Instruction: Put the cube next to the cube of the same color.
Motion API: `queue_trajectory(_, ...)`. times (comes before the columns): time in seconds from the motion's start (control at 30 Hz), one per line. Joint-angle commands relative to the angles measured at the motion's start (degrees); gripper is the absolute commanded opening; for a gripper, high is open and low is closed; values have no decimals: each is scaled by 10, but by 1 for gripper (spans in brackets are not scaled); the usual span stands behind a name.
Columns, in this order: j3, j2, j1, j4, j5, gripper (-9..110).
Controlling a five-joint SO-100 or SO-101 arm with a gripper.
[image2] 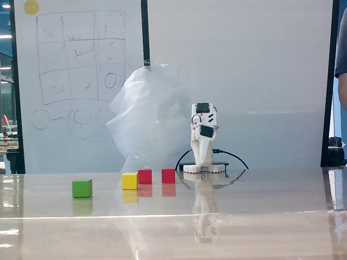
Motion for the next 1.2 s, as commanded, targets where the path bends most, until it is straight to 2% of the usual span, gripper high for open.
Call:
queue_trajectory(0.0, 4, 76, -10, 45, -4, 0)
queue_trajectory(0.53, 11, 71, -11, -6, 5, 0)
queue_trajectory(1.17, 10, 70, -11, -6, 4, 0)
